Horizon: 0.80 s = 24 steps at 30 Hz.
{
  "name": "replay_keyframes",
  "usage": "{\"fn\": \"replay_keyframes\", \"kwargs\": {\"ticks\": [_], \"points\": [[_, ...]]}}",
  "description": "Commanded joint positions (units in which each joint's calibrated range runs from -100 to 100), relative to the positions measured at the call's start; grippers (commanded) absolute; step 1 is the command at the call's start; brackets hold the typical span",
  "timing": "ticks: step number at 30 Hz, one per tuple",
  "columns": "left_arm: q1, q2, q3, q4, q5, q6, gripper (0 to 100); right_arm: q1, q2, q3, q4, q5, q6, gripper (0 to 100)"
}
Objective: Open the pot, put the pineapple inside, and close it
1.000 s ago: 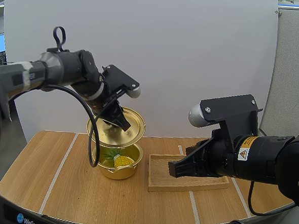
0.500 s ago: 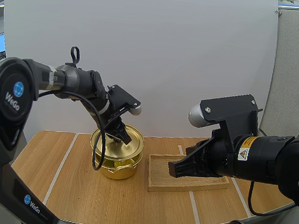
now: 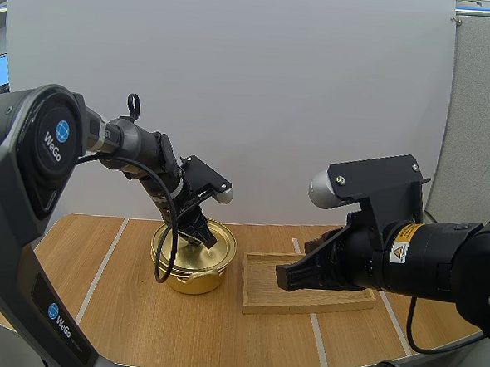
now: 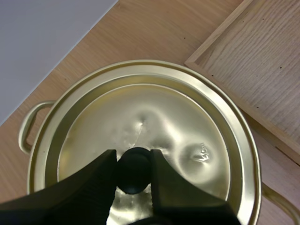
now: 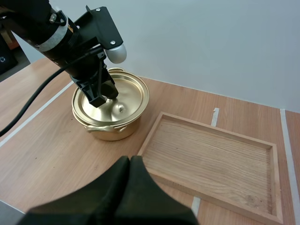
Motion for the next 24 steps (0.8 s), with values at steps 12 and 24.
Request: {"fn": "replay_keyframes", "kwargs": {"ticks": [12,24], "points": [[1.43,1.0,1.1,-1.3,3.6,0.2,0,-0.2,-0.5,0.1,0.1,-0.1,-0.6,0],[2.04,1.0,1.1,-5.5,7.3,2.6,100,-0.2,-0.5,0.1,0.1,-0.1,-0.6,0]]}}
